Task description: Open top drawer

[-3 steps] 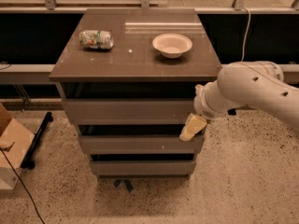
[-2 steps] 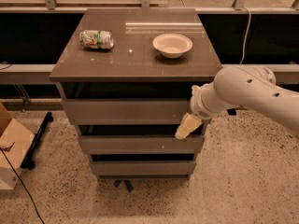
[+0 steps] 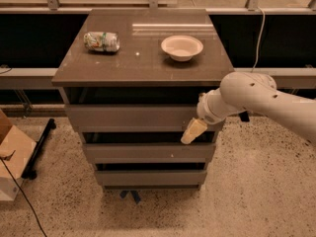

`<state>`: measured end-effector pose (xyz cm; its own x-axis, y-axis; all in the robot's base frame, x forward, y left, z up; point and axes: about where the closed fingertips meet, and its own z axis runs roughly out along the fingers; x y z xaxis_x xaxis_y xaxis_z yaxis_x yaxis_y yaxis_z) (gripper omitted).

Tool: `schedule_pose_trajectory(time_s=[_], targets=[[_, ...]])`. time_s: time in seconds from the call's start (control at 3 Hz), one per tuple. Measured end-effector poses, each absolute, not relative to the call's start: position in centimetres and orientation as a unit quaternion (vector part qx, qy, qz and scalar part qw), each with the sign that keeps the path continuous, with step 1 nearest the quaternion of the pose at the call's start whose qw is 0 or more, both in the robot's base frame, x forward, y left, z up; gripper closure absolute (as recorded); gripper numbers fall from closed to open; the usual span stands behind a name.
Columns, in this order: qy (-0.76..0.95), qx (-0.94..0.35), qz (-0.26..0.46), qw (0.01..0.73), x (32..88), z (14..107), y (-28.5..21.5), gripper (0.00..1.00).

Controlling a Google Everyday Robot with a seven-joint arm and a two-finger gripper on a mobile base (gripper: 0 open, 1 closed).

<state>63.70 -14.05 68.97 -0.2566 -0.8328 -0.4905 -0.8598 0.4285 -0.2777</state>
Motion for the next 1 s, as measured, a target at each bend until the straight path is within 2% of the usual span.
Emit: schedule_pose_trajectory(time_s=[0.67, 1.0], targets=[[0.796, -0.534, 0.051, 0.279, 67.8, 65.8, -13.8, 0.00], [0.793, -0.544, 0.065, 0.268, 68.7, 64.7, -13.6, 0.17]])
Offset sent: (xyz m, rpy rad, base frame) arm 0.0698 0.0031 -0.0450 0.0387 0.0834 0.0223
